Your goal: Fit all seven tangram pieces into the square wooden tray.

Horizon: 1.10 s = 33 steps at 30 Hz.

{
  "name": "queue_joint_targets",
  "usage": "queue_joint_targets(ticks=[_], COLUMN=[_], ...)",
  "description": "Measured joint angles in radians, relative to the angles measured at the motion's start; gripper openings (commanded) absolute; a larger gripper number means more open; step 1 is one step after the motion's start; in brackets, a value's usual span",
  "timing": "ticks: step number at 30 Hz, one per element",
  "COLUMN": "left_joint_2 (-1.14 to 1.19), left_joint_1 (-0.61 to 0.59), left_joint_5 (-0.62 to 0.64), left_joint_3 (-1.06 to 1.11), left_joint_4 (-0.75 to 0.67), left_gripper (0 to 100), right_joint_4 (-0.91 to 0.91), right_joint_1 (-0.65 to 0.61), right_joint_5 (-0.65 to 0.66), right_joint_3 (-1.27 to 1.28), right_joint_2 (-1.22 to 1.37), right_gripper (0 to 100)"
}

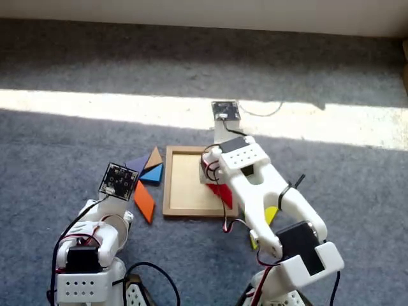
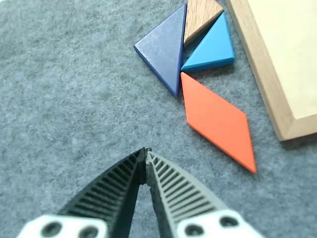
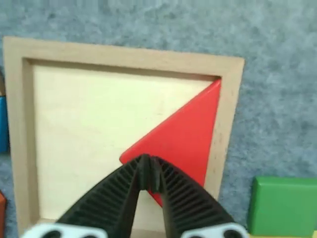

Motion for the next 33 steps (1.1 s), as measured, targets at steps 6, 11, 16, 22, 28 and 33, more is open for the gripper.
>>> queue_joint_targets(ticks=[6, 11, 16, 22, 28, 33], left_joint_2=[0.000, 0.000, -0.002, -0.002, -0.002, -0.002], left_joint_1=[0.000, 0.000, 0.000, 0.000, 0.000, 0.000], left_joint_5=[0.000, 0.000, 0.000, 0.000, 0.000, 0.000], left_joint_3=[0.000, 0.000, 0.000, 0.000, 0.000, 0.000], left_joint_4=[0.000, 0.000, 0.000, 0.000, 0.000, 0.000], left_gripper=[0, 0, 0, 0, 0, 0], right_joint_4=[0.118, 0.284, 0.411, 0.422, 0.422, 0.348], right_joint_1=[0.015, 0.025, 0.028, 0.031, 0.052, 0.106], right_joint_5=[0.124, 0.129, 0.052, -0.164, -0.261, -0.331], right_joint_3=[-0.002, -0.018, -0.028, 0.110, 0.284, 0.331], right_joint_2=[0.000, -0.077, -0.287, -0.500, -0.529, -0.531], right_gripper=[1.6, 1.6, 1.8, 18.3, 33.0, 32.9])
